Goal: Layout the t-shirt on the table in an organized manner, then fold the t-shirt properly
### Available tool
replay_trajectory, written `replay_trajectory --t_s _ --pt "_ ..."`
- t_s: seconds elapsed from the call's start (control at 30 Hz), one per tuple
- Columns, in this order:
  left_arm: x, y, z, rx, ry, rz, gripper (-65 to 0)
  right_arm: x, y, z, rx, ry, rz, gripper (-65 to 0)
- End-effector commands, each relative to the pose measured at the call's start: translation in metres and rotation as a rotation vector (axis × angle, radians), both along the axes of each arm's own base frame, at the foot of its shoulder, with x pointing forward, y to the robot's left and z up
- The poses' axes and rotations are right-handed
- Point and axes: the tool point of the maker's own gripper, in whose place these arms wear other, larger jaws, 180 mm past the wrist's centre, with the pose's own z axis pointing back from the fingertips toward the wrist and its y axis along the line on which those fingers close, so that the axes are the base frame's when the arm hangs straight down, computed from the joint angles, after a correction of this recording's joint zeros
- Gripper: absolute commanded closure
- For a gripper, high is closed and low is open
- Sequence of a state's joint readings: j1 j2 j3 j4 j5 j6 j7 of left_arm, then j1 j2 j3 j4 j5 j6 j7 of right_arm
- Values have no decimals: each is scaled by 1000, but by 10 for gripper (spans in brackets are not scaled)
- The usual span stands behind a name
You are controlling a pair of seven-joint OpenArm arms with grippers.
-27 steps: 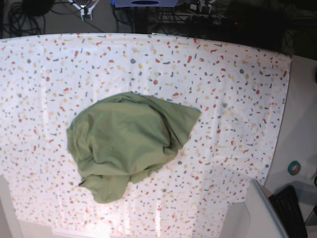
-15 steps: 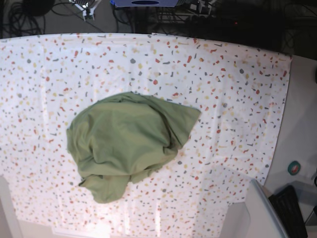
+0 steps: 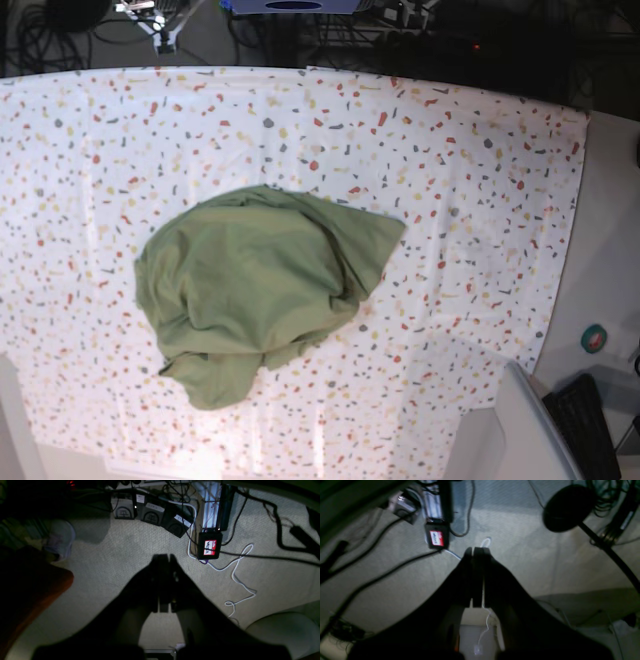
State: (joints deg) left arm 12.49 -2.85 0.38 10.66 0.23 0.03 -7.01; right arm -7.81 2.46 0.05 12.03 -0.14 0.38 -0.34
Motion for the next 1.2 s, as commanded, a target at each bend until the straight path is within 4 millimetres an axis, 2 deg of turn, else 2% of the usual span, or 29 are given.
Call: replay_trajectory --t_s 0.0,0.07,0.13,0.23,0.27,0.3,0.43,0.5,0.63,0.73,0.87,0.97,1.07,1.1,1.17 --pt "-13 3 2 8 21 -12 0 -18 2 1 -2 43 -6 0" --pt "-21 21 5 34 23 -12 0 -24 2 4 -3 54 -6 0" --pt "-30 26 11 39 2 -15 0 -30 3 10 -2 31 -3 0" --pt "-33 42 30 57 -75 -53 0 -29 3 27 -3 -18 5 0" --pt "-33 43 39 56 -105 -68 0 -24 -6 36 -20 -43 0 0" --pt "-28 44 49 54 -141 -83 0 -23 -13 46 -36 -59 -20 0" --pt "-14 41 89 38 -267 -110 0 5 -38 88 -93 -170 -70 0" --pt "-1 48 111 41 -338 -60 0 16 -47 109 -116 -220 -79 0" --pt "36 57 169 9 -501 16 0 51 -57 157 -148 -342 -75 0" --pt "70 53 208 -47 -615 25 0 93 -64 193 -173 -467 -76 0" --pt "118 40 243 -112 -756 33 0 169 -59 237 -167 -685 -64 0" --pt "160 29 252 -150 -788 48 0 222 -54 259 -153 -817 -87 0" --pt "199 21 247 -198 -733 81 0 262 -46 275 -126 -877 -127 0" --pt "209 18 245 -217 -719 94 -64 277 -45 282 -120 -892 -136 0" --pt "235 11 245 -266 -714 125 -240 306 -42 291 -101 -910 -159 -200"
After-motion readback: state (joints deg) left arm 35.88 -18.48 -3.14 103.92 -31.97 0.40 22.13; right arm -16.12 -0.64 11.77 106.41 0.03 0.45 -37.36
